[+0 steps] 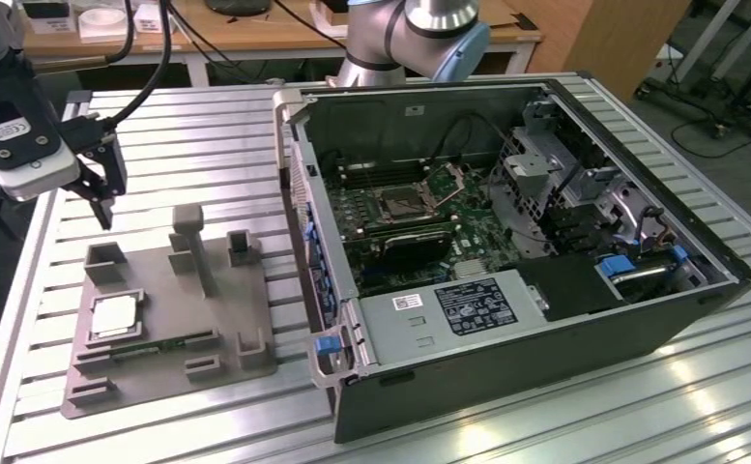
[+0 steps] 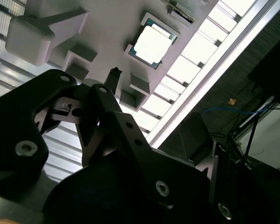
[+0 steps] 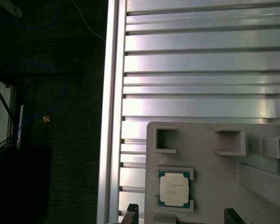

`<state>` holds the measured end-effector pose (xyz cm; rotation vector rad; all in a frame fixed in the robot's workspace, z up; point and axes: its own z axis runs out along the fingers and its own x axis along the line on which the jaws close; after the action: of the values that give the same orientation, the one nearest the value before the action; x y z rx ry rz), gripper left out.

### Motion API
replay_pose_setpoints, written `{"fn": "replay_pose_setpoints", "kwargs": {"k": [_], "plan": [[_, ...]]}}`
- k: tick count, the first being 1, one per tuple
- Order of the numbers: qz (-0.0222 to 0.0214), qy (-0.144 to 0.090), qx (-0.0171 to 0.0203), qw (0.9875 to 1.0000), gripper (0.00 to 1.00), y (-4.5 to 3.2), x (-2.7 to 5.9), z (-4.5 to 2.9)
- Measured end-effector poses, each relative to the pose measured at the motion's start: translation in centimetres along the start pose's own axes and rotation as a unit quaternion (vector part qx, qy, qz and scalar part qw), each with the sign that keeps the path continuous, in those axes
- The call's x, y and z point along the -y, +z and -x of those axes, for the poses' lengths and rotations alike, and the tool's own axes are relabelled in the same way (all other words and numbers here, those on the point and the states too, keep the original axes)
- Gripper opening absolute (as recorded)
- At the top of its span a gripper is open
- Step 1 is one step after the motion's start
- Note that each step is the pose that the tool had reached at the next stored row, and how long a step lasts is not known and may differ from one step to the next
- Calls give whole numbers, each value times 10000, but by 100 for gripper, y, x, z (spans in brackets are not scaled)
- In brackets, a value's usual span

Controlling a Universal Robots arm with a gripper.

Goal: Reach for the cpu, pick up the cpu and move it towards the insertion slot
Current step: 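Reach for the cpu, then pick up the cpu and move it towards the insertion slot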

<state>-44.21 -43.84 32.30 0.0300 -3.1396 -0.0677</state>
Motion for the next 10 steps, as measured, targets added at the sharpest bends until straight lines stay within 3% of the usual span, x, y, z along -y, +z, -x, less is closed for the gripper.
{"fn": "replay_pose_setpoints", "kwargs": {"k": [10], "plan": [[3, -1, -1, 10000, 78, 63, 17, 0]]}}
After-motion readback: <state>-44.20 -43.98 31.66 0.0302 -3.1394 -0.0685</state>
